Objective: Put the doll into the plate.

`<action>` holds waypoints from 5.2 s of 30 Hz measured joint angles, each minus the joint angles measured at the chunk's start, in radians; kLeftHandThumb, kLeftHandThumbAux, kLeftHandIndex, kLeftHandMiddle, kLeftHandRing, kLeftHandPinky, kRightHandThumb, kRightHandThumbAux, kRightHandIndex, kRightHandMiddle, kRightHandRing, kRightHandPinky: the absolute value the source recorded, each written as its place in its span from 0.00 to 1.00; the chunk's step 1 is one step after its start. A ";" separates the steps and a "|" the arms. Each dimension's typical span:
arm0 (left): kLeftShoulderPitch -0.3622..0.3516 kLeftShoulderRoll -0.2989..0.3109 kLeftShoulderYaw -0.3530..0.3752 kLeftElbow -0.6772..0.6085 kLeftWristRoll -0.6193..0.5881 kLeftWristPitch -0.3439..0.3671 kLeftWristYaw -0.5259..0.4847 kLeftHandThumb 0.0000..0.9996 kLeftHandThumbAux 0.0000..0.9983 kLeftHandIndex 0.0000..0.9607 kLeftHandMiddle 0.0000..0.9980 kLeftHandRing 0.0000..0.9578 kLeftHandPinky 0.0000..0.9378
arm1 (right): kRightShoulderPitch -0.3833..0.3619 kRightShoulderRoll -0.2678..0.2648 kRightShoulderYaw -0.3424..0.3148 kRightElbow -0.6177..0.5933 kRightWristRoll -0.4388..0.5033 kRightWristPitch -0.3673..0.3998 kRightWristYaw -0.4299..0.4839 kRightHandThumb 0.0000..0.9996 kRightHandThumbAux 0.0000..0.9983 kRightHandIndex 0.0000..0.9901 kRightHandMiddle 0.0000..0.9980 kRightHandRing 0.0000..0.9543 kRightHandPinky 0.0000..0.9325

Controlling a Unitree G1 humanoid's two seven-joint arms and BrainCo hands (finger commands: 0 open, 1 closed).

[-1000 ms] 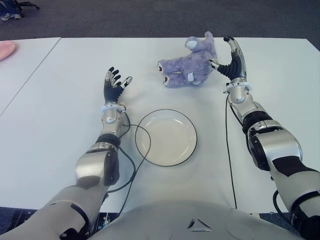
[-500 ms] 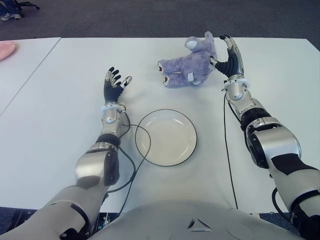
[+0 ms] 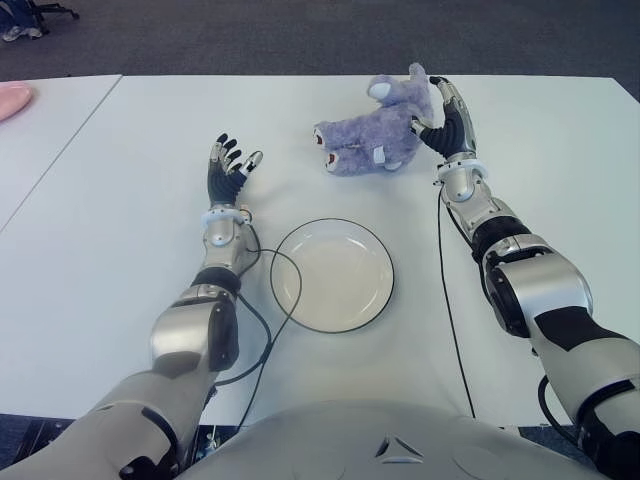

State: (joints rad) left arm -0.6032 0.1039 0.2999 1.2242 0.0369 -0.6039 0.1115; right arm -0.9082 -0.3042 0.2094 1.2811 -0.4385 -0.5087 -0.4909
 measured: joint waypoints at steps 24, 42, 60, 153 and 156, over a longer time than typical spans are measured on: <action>0.000 0.000 -0.002 0.000 0.001 0.002 0.000 0.00 0.60 0.04 0.11 0.12 0.13 | 0.000 0.024 0.098 0.019 -0.069 0.042 0.070 0.04 0.32 0.00 0.00 0.00 0.00; -0.001 0.000 -0.002 0.000 0.001 0.006 0.000 0.00 0.61 0.02 0.11 0.13 0.15 | -0.006 0.029 0.127 0.019 -0.078 0.062 0.074 0.05 0.28 0.00 0.00 0.00 0.00; -0.004 0.000 -0.002 0.000 0.000 0.022 0.000 0.00 0.58 0.01 0.10 0.12 0.13 | -0.012 0.038 0.156 0.027 -0.099 0.104 0.030 0.23 0.47 0.00 0.00 0.17 0.00; -0.008 -0.020 0.017 -0.001 -0.005 0.022 0.000 0.00 0.56 0.11 0.14 0.13 0.12 | -0.010 0.016 -0.373 -0.229 0.374 -0.417 0.426 0.37 0.80 0.80 0.89 0.94 0.95; -0.008 -0.020 0.021 -0.001 -0.008 0.022 -0.001 0.00 0.56 0.11 0.14 0.13 0.12 | -0.001 0.024 -0.374 -0.249 0.391 -0.439 0.447 0.36 0.80 0.80 0.89 0.95 0.95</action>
State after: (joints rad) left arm -0.6115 0.0834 0.3207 1.2236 0.0287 -0.5821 0.1110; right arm -0.9096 -0.2800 -0.1643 1.0323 -0.0475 -0.9479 -0.0434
